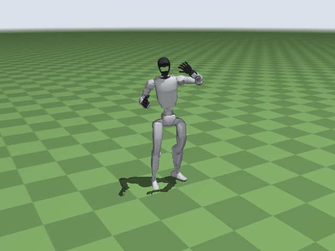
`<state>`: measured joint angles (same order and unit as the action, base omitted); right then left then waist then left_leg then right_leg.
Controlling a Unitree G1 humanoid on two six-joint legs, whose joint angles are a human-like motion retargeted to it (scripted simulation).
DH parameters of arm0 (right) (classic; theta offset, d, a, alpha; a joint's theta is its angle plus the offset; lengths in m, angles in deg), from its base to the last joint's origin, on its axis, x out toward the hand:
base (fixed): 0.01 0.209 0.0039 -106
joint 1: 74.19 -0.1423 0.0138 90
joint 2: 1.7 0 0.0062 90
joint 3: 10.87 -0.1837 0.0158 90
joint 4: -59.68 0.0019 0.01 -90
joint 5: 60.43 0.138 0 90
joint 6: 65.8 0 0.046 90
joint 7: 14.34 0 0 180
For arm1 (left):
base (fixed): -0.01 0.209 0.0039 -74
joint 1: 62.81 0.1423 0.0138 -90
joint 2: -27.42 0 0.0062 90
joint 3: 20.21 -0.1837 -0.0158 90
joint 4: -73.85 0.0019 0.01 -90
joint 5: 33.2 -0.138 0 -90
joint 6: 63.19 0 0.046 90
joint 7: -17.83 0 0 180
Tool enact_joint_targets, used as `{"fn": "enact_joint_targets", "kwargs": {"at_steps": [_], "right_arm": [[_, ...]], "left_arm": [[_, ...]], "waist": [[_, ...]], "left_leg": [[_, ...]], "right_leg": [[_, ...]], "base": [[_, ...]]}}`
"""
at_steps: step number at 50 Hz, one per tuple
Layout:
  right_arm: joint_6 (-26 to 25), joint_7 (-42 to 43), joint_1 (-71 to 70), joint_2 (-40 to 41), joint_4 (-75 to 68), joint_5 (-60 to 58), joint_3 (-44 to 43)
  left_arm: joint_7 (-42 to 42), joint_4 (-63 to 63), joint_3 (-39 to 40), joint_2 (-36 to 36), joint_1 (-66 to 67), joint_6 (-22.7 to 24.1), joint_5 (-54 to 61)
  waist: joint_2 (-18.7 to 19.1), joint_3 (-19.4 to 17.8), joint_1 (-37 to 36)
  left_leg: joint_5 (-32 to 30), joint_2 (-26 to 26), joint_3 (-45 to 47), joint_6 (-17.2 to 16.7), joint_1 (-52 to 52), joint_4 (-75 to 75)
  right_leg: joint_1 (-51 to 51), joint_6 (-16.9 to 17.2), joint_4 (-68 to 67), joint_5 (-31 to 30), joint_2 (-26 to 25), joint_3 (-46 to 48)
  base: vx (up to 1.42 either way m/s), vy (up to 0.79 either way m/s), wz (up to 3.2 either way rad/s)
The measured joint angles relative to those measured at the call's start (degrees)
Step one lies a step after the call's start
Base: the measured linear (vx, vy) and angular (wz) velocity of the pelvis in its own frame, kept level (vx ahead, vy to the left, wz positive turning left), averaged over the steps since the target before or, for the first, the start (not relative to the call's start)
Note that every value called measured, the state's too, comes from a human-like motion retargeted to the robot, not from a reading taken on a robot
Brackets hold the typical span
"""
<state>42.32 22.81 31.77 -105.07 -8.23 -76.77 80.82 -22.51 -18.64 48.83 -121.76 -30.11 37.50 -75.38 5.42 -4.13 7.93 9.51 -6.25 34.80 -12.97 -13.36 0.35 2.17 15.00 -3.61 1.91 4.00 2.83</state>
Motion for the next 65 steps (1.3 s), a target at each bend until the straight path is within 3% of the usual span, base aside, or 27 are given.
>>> {"fn": "enact_joint_targets", "kwargs": {"at_steps": [5, 7, 10, 14, 18, 22, 25, 29, 31, 34, 37, 40, 42, 45, 48, 50, 53, 55, 58, 60, 62, 63, 65], "right_arm": [[3.1, 1.2, 1.5, -5.3, 0.5, 5.9, 2.1], [2.4, 1.6, 0.8, -6.6, -0.1, 5.2, 2.2], [-1.0, 1.5, -0.2, -9.1, -1.1, 0.5, 2.4], [-4.0, 2.5, -0.9, -5.7, -1.5, -5.5, 1.7], [-4.7, 3.7, -0.5, -0.1, 0.3, -10.8, -0.9], [-5.0, 6.6, -7.3, 0.3, 3.6, -14.8, -3.6], [-6.8, 7.7, -19.5, -1.6, 5.1, -17.5, -5.5], [-13.3, 4.8, -47.5, -11.3, -3.1, -21.8, -3.6], [-18.5, 5.4, -66.9, -18.5, -15.2, -23.7, 4.2], [-24.6, 10.0, -98.3, -24.4, -42.1, -21.3, 25.7], [-24.7, 11.5, -119.0, -24.9, -64.5, -14.0, 44.8], [-23.5, 12.6, -125.0, -26.8, -70.4, -9.2, 51.9], [-23.9, 15.1, -120.7, -30.3, -62.5, -10.6, 46.9], [-26.1, 17.1, -98.9, -37.0, -37.5, -18.1, 28.8], [-22.4, 11.9, -60.8, -32.0, -11.3, -27.2, -1.5], [-16.7, 8.1, -41.0, -23.5, -0.1, -28.8, -14.1], [-10.8, 2.0, -30.5, -16.6, 4.5, -26.7, -17.7], [-11.7, 0.2, -31.8, -18.4, 3.8, -27.2, -17.2], [-18.6, 3.8, -46.3, -28.7, -5.6, -29.4, -10.5], [-22.5, 7.3, -60.7, -35.8, -16.4, -28.9, -1.3], [-25.2, 10.0, -79.5, -40.3, -30.5, -26.0, 14.2], [-25.9, 10.2, -91.1, -40.8, -38.7, -23.5, 24.9], [-25.8, 7.9, -106.6, -39.2, -51.3, -18.4, 38.1]], "left_arm": [[-0.4, 16.6, -5.7, -1.7, -14.3, -4.5, 4.7], [-0.8, 31.9, -20.7, 1.8, -33.0, -5.4, 8.2], [0.1, 46.3, -30.5, 6.4, -45.1, -7.4, 13.2], [-0.7, 43.4, -28.9, 11.0, -46.6, -6.2, 17.4], [-3.2, 15.3, -9.9, 13.7, -24.0, -2.8, 12.1], [1.4, -11.1, 9.7, 23.0, 10.6, 7.2, 10.1], [8.5, -18.9, 15.0, 33.3, 32.0, 14.2, 17.3], [17.7, -17.7, 14.9, 41.9, 51.8, 17.1, 28.7], [19.8, -16.8, 14.8, 42.1, 58.8, 18.2, 33.3], [19.3, -16.2, 15.2, 39.6, 67.0, 21.4, 38.3], [19.4, -15.6, 16.3, 35.8, 73.2, 23.9, 41.1], [21.0, -14.6, 17.3, 33.4, 76.2, 24.0, 42.3], [21.5, -13.9, 18.4, 33.6, 77.0, 22.7, 40.7], [20.7, -13.8, 21.3, 35.9, 78.3, 19.6, 36.5], [20.7, -15.0, 25.4, 38.8, 79.8, 17.3, 33.4], [21.0, -16.0, 27.7, 41.0, 80.6, 16.8, 32.7], [21.8, -16.8, 29.4, 45.2, 82.9, 16.6, 33.7], [22.1, -16.7, 29.5, 47.2, 83.6, 16.3, 34.7], [21.6, -16.0, 27.2, 47.2, 81.0, 16.2, 36.0], [21.1, -15.4, 24.6, 45.0, 77.7, 16.8, 36.6], [20.9, -14.6, 21.6, 42.3, 74.3, 17.8, 37.4], [21.1, -14.1, 20.2, 41.2, 72.8, 17.9, 38.0], [21.6, -13.7, 17.8, 39.0, 71.0, 17.9, 38.8]], "waist": [[3.4, 1.5, 2.6], [3.0, 2.0, 2.2], [2.5, 2.5, 1.8], [-0.8, 1.4, 0.4], [-3.6, -0.1, -1.4], [-6.3, -0.1, -2.9], [-9.5, 0.6, -5.2], [-13.8, 1.8, -10.7], [-15.5, 2.0, -13.9], [-17.0, 2.1, -18.1], [-17.7, 2.4, -21.1], [-17.8, 2.7, -22.9], [-17.4, 2.1, -23.3], [-17.1, 0.1, -22.6], [-17.3, -2.2, -23.1], [-17.2, -3.4, -24.3], [-16.9, -3.7, -25.5], [-17.1, -3.3, -26.1], [-17.9, -2.5, -26.8], [-18.5, -2.0, -27.3], [-19.0, -1.2, -27.1], [-18.8, -0.7, -26.5], [-18.7, 0.6, -25.3]], "left_leg": [[-0.8, -0.1, -1.7, -0.5, 0.9, 0.4], [-1.1, 0.0, -2.4, -0.5, 1.3, 0.7], [-1.2, 0.1, -3.0, -0.3, 1.4, 0.8], [-0.9, 0.5, -3.3, 0.4, 1.0, 0.6], [-0.5, 1.0, -4.0, 0.7, 0.5, 0.1], [0.0, 1.5, -5.2, 1.2, 0.7, -0.7], [0.4, 1.6, -6.1, 1.8, 1.1, -1.3], [0.9, 1.0, -6.7, 2.4, 1.3, -1.8], [0.9, 0.4, -6.4, 2.2, 1.2, -1.7], [0.6, -0.8, -6.1, 1.4, 1.3, -1.2], [0.1, -1.6, -6.9, 0.6, 2.1, -0.8], [0.0, -1.5, -9.3, 0.5, 3.5, -0.7], [0.0, -0.6, -11.8, 0.9, 4.4, -0.7], [-0.2, 1.8, -16.0, 1.7, 4.5, -0.4], [-0.6, 3.1, -18.7, 1.9, 4.4, 0.1], [-0.8, 3.3, -19.5, 1.9, 4.4, 0.3], [-0.7, 3.2, -19.6, 2.1, 4.4, 0.2], [-0.6, 3.2, -19.2, 2.3, 4.3, 0.1], [-0.5, 3.1, -18.4, 2.4, 4.1, -0.1], [-0.4, 3.0, -18.0, 2.3, 3.9, -0.2], [-0.5, 2.9, -17.9, 2.0, 3.9, -0.2], [-0.6, 2.7, -18.1, 1.7, 4.0, -0.1], [-0.8, 2.4, -18.6, 0.9, 4.2, -0.1]], "right_leg": [[-0.2, 0.0, -0.1, 0.1, 0.3, 2.0], [-0.3, 0.0, -0.3, 0.2, 0.4, 2.8], [-0.2, 0.0, -0.3, 0.3, 0.6, 3.3], [0.4, 0.0, -0.2, 0.6, 1.1, 3.5], [1.5, 0.0, -0.2, 0.9, 2.0, 3.9], [2.3, 0.0, -0.1, 1.2, 3.0, 4.7], [2.6, 0.0, -0.2, 1.2, 3.3, 5.2], [2.4, 0.0, -1.0, 1.1, 3.0, 5.2], [2.1, 0.0, -1.3, 0.9, 2.3, 4.9], [1.7, 0.0, -1.1, 0.3, 0.9, 4.9], [1.7, 0.0, -0.2, -0.2, -0.1, 6.1], [2.1, 0.0, 0.8, -0.2, 0.3, 8.4], [2.8, 0.0, 0.9, 0.4, 1.5, 10.5], [4.4, 0.0, -0.2, 2.0, 4.4, 14.1], [4.8, -0.9, -2.4, 3.7, 6.1, 16.3], [4.4, -1.6, -4.0, 4.5, 6.6, 17.0], [3.6, -2.0, -5.6, 4.9, 6.9, 17.0], [3.2, -2.0, -6.3, 4.8, 6.9, 16.6], [3.0, -1.5, -6.4, 4.5, 6.8, 16.0], [3.4, -1.0, -5.8, 4.1, 6.6, 15.7], [3.9, -0.8, -4.7, 3.6, 6.4, 15.9], [4.3, -0.9, -3.9, 3.4, 6.1, 16.1], [4.9, -1.0, -2.7, 2.9, 5.7, 16.8]], "base": [[0.0, 0.0, 0.32], [-0.01, -0.01, 0.3], [0.0, 0.0, 0.06], [0.0, 0.0, 0.0], [0.0, 0.0, 0.0], [0.01, 0.04, 0.24], [0.0, 0.01, 0.24], [0.0, 0.0, 0.04], [-0.02, -0.06, -0.05], [-0.02, -0.1, -0.02], [-0.01, -0.07, 0.34], [0.01, 0.03, 0.78], [0.02, 0.13, 1.09], [0.03, 0.18, 1.19], [0.02, 0.09, 0.77], [0.01, 0.02, 0.3], [0.0, 0.0, 0.0], [0.01, 0.0, -0.11], [0.01, -0.01, -0.23], [0.0, 0.0, 0.0], [0.0, 0.0, 0.0], [-0.01, -0.02, 0.19], [-0.01, -0.01, 0.28]]}}
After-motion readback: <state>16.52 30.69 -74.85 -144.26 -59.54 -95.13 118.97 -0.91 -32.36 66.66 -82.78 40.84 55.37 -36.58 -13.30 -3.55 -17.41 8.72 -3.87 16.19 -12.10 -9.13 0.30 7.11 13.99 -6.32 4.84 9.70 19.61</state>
